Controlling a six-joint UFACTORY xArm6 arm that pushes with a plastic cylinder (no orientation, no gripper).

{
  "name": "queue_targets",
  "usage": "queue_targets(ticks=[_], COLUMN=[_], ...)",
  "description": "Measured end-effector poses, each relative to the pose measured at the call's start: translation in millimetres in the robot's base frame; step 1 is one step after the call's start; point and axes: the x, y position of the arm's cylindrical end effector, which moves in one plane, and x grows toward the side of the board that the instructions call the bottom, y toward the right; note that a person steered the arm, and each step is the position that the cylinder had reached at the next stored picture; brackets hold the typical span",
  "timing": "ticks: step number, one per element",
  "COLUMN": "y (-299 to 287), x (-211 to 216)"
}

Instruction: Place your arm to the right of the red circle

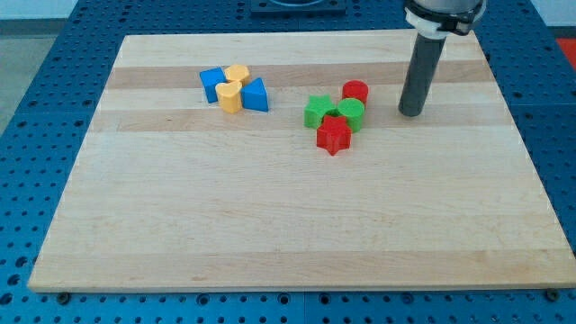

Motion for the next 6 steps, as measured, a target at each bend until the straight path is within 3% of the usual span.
queue_targets(ticks=[4,6], y=[-1,-31], x=[-7,-6])
